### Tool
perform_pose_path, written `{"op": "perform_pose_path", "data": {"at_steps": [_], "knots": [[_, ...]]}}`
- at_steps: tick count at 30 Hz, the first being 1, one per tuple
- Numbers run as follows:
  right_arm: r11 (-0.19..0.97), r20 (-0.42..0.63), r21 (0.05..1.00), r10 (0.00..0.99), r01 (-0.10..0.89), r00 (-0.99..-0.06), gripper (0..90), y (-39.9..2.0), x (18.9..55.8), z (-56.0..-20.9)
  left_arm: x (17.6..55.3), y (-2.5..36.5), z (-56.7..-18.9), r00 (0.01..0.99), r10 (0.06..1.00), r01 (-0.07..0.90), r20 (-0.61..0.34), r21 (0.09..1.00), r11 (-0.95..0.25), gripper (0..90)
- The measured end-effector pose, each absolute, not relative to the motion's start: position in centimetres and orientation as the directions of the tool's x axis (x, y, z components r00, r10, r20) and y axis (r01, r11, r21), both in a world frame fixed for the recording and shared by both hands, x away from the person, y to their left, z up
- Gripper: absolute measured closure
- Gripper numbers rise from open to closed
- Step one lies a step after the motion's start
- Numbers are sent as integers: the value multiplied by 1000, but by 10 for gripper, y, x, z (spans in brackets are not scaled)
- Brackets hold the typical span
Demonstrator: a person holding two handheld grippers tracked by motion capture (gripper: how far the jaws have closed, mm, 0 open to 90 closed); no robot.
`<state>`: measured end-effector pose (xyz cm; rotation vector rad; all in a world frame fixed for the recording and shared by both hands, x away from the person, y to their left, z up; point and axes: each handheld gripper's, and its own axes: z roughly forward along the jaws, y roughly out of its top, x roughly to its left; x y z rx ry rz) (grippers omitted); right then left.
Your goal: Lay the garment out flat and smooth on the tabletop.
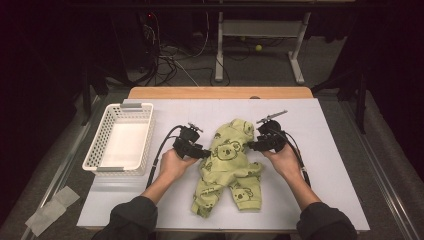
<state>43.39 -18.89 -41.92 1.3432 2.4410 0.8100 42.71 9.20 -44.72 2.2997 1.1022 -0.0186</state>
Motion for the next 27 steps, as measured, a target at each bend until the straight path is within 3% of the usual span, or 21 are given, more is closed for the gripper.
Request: {"op": "perform_pose_path", "data": {"at_steps": [3,9,11,19,27], "knots": [[403,74,580,839,707,-539,513,-187,439,-424,427,90,-449,669,695,713,-265,493,-499,516],[431,60,592,819,681,-571,824,-183,439,-427,424,85,-449,701,649,695,-295,488,-528,709],[435,53,607,813,666,-579,879,-185,438,-424,423,84,-447,706,646,690,-291,487,-535,765],[432,11,651,817,624,-577,895,-200,429,-399,418,84,-440,728,629,656,-271,539,-528,862],[480,-67,674,796,562,-601,896,-195,415,-362,413,82,-432,743,607,639,-280,564,-523,864]]}}
